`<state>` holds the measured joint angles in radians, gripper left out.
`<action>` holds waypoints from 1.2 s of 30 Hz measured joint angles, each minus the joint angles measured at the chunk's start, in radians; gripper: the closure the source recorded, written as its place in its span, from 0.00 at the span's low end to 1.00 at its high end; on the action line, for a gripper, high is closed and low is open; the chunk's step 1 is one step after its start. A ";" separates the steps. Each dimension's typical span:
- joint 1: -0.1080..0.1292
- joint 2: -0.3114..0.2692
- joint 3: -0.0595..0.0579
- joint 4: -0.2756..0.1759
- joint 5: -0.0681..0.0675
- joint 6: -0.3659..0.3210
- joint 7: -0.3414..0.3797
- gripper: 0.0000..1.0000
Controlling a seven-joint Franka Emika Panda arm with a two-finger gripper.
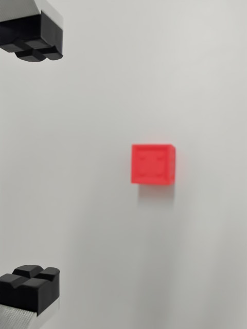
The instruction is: Destack cube
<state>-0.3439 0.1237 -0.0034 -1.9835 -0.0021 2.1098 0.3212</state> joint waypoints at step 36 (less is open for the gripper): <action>0.000 -0.007 0.000 0.014 0.000 -0.022 0.000 0.00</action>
<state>-0.3439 0.1172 -0.0034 -1.9694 -0.0021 2.0879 0.3212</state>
